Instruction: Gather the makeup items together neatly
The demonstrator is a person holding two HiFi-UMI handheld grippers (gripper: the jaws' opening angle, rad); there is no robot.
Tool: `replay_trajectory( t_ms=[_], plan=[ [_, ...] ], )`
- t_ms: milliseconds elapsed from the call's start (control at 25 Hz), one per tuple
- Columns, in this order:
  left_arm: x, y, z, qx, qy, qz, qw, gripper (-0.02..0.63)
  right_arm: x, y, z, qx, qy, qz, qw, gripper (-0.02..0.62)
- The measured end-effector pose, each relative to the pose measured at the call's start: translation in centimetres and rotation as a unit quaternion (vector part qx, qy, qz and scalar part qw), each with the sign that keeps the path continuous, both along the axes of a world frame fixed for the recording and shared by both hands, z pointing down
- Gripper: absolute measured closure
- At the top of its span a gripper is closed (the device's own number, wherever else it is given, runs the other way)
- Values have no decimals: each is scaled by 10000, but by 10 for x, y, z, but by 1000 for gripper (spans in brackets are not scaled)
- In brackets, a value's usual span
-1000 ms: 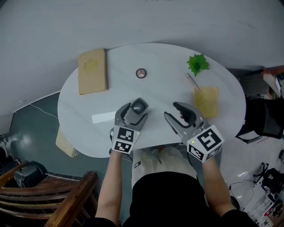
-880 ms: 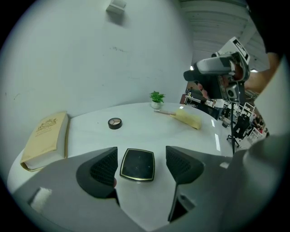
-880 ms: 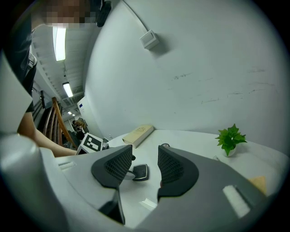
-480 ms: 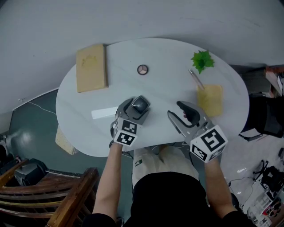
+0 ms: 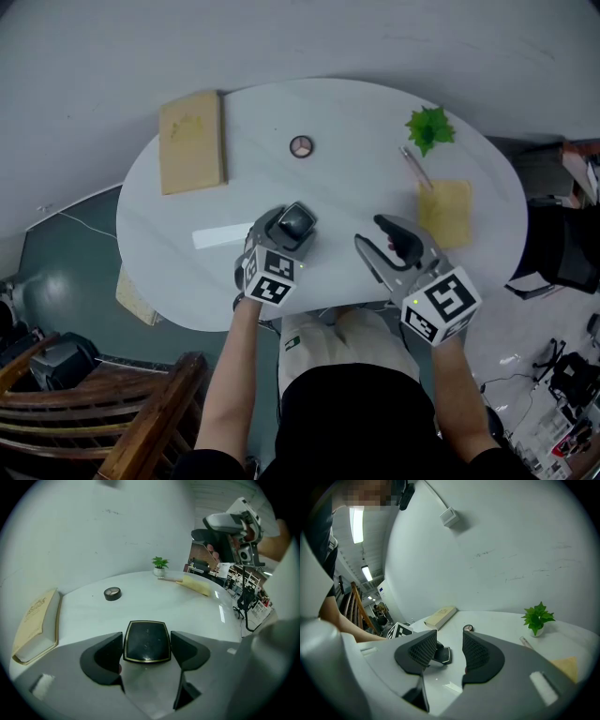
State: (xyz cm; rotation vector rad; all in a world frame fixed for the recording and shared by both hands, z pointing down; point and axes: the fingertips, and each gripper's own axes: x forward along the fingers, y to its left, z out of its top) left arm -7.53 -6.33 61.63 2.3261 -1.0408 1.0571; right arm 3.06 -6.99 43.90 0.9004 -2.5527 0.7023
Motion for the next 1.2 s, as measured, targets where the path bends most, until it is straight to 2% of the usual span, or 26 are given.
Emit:
replay_trajectory(
  t_ms=[440,760,1200],
  plan=[
    [4,3,0,-82,-79,334,9994,295,4,-1,0,-5,1,21,10000,428],
    [10,1,-5,-21,-155,861,9962,298,7,0,1,-28,6,52,10000,428],
    [10,-5,-4,-25,-307,1939,9805,301,8,3,5,-76,32,76,9999,428]
  ],
)
